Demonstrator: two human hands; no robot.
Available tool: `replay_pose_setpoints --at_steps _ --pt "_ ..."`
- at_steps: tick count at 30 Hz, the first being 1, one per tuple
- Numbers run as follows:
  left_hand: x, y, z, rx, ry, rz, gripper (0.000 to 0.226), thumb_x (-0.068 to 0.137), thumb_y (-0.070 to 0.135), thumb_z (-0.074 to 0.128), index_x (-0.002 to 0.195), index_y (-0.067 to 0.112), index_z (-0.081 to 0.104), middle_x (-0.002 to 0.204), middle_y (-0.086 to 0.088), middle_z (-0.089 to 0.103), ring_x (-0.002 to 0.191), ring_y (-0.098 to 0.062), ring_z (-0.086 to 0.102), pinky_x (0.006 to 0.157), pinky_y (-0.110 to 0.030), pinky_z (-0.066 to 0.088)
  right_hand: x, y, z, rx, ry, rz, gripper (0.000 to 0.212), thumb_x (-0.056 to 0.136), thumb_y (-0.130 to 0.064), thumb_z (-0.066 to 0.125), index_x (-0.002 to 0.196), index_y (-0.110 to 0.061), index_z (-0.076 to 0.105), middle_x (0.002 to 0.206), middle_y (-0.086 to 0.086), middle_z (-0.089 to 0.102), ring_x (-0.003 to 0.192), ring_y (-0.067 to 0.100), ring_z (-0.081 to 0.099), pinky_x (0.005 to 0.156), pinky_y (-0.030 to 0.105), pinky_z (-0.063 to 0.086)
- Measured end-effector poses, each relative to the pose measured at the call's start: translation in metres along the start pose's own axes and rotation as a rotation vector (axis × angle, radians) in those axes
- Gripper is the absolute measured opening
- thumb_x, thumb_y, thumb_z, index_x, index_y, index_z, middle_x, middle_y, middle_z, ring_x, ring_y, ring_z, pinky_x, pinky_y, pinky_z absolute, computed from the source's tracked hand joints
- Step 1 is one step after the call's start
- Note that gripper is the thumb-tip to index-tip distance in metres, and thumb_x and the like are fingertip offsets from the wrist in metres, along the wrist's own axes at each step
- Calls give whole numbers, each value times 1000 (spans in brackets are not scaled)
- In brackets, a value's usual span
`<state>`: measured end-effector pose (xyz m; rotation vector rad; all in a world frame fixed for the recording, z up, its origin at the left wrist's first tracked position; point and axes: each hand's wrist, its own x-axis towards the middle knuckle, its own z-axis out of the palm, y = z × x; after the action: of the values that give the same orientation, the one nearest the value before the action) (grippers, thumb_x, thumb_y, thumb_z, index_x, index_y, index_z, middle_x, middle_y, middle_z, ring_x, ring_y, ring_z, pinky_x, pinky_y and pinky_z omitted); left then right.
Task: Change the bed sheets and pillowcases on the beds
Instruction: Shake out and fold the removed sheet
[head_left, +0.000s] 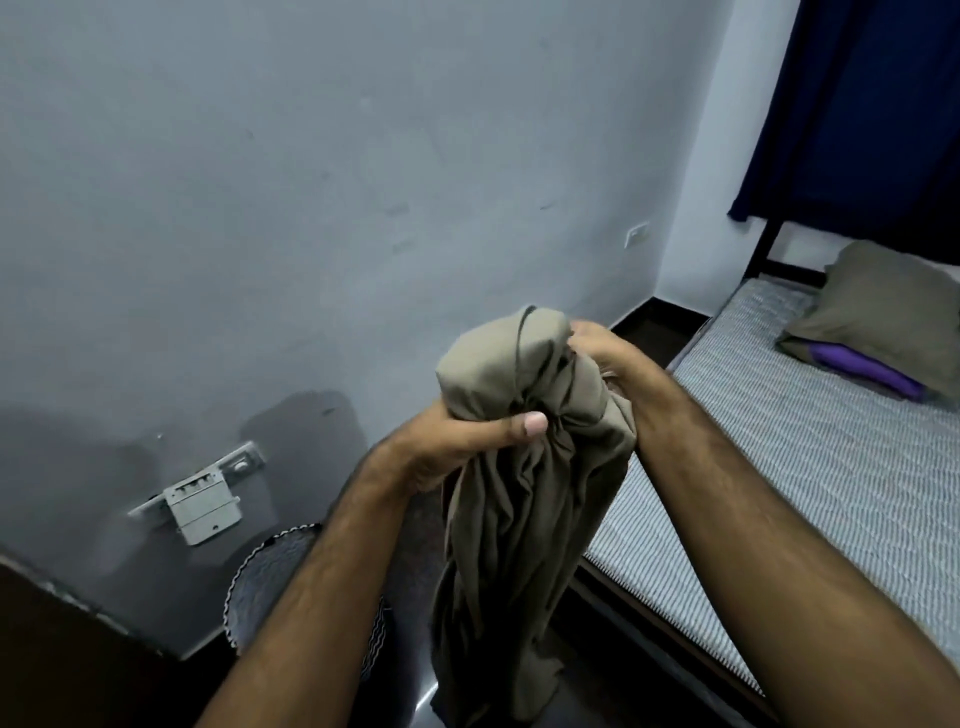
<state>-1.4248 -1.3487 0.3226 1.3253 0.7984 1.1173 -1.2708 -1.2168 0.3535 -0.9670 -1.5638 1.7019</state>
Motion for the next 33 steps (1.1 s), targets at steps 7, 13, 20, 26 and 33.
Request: replay_pose_setpoints --at_steps 7,13,20,26,33 --pt "-5 -25 16 -389 376 -177 88 80 76 54 138 9 59 129 -12 68 122 -24 64 106 -38 50 -16 -20 12 521 64 -286 45 92 13 44 81 -15 79 76 3 73 68 11 68 68 22 58" --pt "15 -19 1 -512 471 -188 106 80 88 27 114 -1 73 99 -20 75 82 -29 74 74 -34 60 -44 -6 24 510 -262 -255 33 79 5 43 63 -17 61 81 5 61 76 20 56 72 30 44" --pt "24 -15 -10 -401 405 -154 30 94 45 60 100 17 71 92 -1 75 91 -19 70 97 -40 54 -73 27 32 -37 -576 -154 31 71 10 44 65 -10 67 64 0 64 58 6 57 56 14 45" --pt "34 13 -19 -607 474 -66 38 90 19 42 94 2 76 95 -18 72 92 -36 70 83 -34 59 -69 43 0 -149 -273 -154 21 90 10 60 96 -4 73 99 11 73 99 22 66 91 34 54" --pt "10 2 17 -674 251 117 39 68 23 68 102 9 79 108 -14 74 106 -29 70 94 -39 56 -63 39 16 258 83 73 37 107 -31 39 104 -10 69 102 13 76 90 19 73 83 33 59"
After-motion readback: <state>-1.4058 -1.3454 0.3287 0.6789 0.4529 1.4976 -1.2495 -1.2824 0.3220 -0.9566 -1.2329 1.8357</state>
